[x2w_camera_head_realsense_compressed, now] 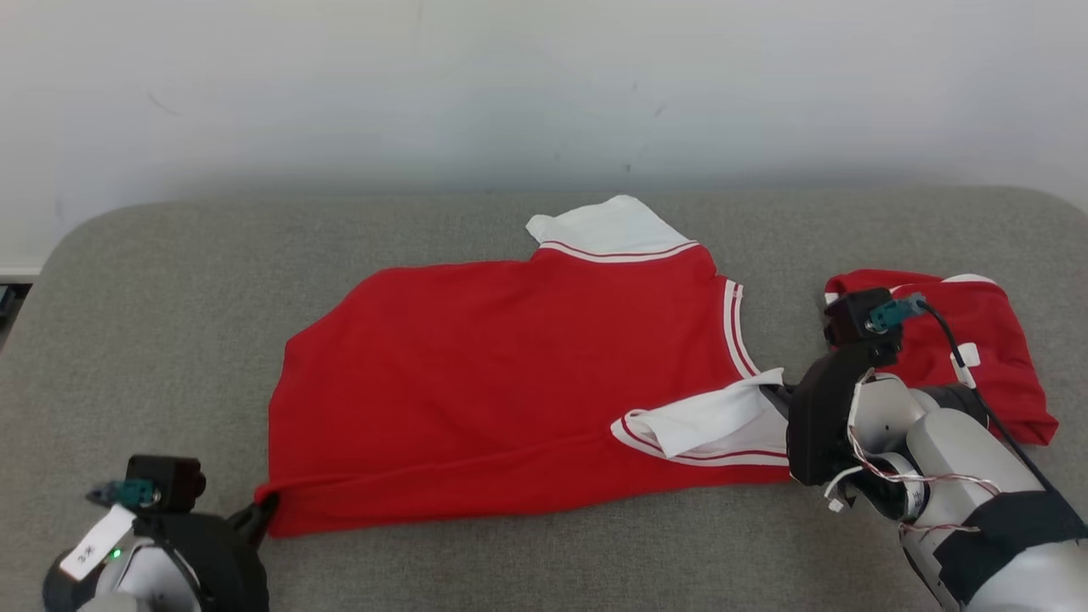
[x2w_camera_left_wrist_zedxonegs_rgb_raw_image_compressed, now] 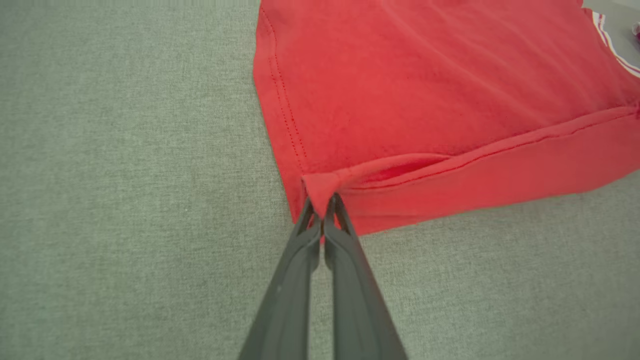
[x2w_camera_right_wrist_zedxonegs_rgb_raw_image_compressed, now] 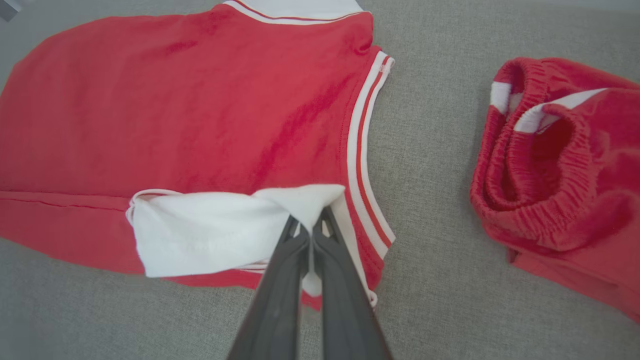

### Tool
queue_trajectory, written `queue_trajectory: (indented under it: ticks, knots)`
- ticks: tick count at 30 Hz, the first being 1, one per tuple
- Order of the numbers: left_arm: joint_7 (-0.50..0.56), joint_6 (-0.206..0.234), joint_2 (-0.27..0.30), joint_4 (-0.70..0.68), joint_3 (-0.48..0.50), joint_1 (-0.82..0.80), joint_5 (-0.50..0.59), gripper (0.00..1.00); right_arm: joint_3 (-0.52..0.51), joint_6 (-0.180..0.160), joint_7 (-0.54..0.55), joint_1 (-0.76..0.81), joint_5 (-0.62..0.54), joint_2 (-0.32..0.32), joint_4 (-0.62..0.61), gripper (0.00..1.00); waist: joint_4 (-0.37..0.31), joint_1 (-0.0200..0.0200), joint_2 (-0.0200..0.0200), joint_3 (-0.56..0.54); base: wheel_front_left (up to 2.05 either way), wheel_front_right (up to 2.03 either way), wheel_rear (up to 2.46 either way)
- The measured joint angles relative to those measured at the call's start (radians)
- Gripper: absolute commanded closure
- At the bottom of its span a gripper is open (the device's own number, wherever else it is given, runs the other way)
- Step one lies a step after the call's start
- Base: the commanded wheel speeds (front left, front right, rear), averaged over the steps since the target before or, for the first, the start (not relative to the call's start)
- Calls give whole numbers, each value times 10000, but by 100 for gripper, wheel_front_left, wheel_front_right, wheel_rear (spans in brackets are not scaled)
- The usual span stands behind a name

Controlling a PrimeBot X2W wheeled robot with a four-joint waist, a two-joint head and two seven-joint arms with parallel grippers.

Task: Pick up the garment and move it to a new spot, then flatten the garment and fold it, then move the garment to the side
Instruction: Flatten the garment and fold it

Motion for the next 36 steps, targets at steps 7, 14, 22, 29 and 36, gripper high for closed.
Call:
queue_trajectory:
  ticks: [7, 14, 22, 29, 36]
  knots:
    - [-4, -2, 63, 201, -251, -639, -142, 100, 107, 36, -115, -810, -268, 109, 836, 100, 9, -1, 0, 391, 0, 0, 0]
    - [-48, -2, 148, 539, -635, -886, -456, 100, 169, 130, -504, -1136, -380, 238, 1661, 100, 13, -1, 0, 598, 0, 0, 0]
    - [-242, -2, 150, 869, -911, -1054, -633, 100, 219, 251, -1172, -1341, -454, 370, 2213, 100, 59, -1, 0, 636, 0, 0, 0]
    - [-750, -2, 27, 1367, -907, -1295, -640, 0, 194, 345, -1988, -1360, -523, 485, 2652, 0, 73, -2, 0, 560, 0, 0, 0]
    - [-1404, -2, -105, 1582, -915, -1180, -631, 0, 58, 447, -3078, -1205, -520, 443, 2721, 0, 76, -2, 0, 244, 0, 0, 0]
